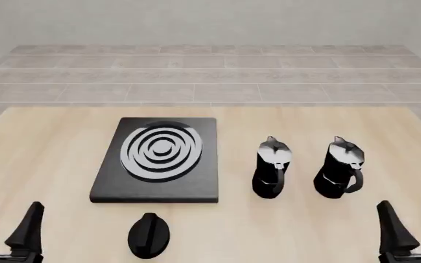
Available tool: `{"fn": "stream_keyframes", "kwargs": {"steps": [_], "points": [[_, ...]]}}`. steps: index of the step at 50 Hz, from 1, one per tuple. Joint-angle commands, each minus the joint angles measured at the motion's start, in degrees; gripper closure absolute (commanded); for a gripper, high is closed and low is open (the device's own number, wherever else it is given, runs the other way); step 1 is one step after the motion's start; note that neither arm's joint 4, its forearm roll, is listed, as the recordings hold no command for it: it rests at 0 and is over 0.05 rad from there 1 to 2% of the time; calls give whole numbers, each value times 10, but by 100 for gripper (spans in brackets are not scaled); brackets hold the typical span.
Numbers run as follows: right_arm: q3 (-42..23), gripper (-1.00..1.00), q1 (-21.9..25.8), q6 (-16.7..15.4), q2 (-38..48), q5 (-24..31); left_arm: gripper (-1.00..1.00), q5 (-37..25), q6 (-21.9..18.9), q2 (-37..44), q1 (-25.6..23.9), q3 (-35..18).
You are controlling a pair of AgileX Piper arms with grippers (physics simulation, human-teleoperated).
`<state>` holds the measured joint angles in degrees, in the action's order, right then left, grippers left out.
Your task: Put both moka pots on the stove.
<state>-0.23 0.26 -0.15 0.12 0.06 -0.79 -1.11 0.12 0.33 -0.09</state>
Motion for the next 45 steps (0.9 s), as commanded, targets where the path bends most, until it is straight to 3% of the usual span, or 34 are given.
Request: {"fn": "stream_keyframes", "kwargs": {"steps": [1, 11, 20, 37, 42, 45], "points": [[0, -100, 3, 2, 1, 1, -100, 8, 13, 3, -3, -2], [-6, -100, 7, 1, 0, 7, -100, 9, 14, 1, 0, -1], [-29, -100, 38, -21, 4, 37, -100, 9, 13, 1, 0, -1], [-93, -100, 95, -47, 93, 47, -100, 14, 17, 9, 1, 0], [-124, -100, 126, -23, 127, 55, -100, 12, 18, 6, 3, -1], [-133, -100, 132, -25, 138, 57, -100, 12, 19, 6, 3, -1]]}}
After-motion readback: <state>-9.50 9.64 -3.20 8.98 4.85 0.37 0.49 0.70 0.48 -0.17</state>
